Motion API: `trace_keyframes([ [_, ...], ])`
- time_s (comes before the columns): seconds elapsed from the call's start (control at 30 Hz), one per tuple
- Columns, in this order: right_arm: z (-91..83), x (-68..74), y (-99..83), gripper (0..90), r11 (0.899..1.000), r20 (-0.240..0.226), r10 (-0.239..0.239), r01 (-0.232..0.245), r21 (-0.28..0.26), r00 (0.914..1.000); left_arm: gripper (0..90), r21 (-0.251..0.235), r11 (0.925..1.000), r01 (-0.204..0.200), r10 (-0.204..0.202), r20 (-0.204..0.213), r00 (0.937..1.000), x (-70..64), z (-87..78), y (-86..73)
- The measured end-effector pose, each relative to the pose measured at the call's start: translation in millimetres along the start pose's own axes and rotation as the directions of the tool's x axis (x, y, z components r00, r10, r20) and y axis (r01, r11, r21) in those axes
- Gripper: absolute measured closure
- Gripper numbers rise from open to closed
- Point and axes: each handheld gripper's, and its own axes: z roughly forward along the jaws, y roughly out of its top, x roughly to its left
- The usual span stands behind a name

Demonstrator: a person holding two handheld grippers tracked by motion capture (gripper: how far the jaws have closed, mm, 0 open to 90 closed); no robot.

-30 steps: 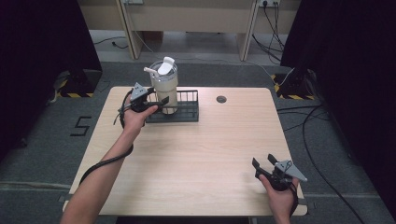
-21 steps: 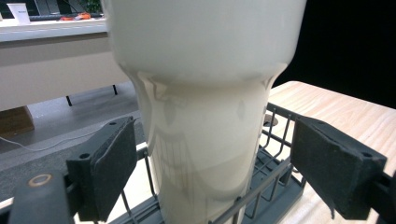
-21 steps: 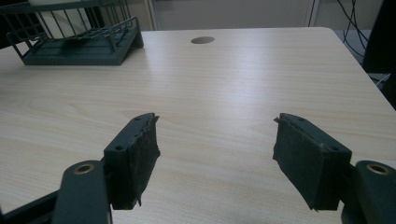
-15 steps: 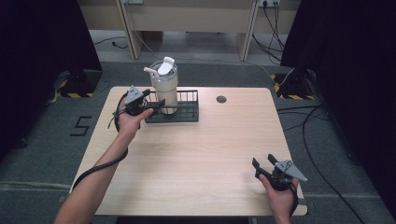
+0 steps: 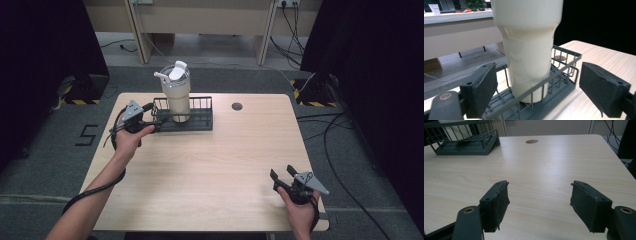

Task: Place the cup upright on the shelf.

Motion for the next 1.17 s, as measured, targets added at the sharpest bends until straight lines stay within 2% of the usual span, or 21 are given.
trace_keyframes([
  [0.17, -0.2, -0.2, 0.1, 30.6, 1.000, 0.002, -0.006, 0.006, -0.002, 1.0000, 14.2, -0.014, 0.9999, 0.008, -0.008, 0.005, 1.0000, -1.6, -20.5, -3.4],
  [0.43, -0.7, 0.6, 0.0, 30.6, 1.000, 0.007, -0.007, 0.007, -0.001, 0.9999, 14.1, -0.003, 1.0000, 0.009, -0.009, 0.012, 0.9999, -4.4, -47.7, -15.8],
  [0.83, -0.4, 0.7, 0.1, 30.7, 1.000, 0.009, -0.008, 0.008, 0.003, 0.9999, 14.2, 0.012, 0.9988, 0.048, -0.048, 0.012, 0.9988, -7.2, -87.4, -39.1],
  [0.97, -0.1, 1.0, 0.2, 30.8, 1.000, 0.011, -0.017, 0.017, 0.005, 0.9998, 14.1, 0.016, 0.9973, 0.072, -0.072, 0.010, 0.9973, -7.5, -101.4, -49.4],
  [1.07, -0.1, 1.5, 0.2, 30.8, 1.000, 0.011, -0.016, 0.016, 0.006, 0.9998, 14.1, 0.013, 0.9966, 0.081, -0.082, 0.008, 0.9966, -8.9, -110.3, -56.9],
  [1.17, 0.6, 0.8, 0.4, 30.8, 1.000, 0.012, -0.024, 0.024, 0.008, 0.9996, 14.1, -0.008, 0.9952, 0.098, -0.098, -0.011, 0.9951, -11.0, -117.4, -65.8],
])
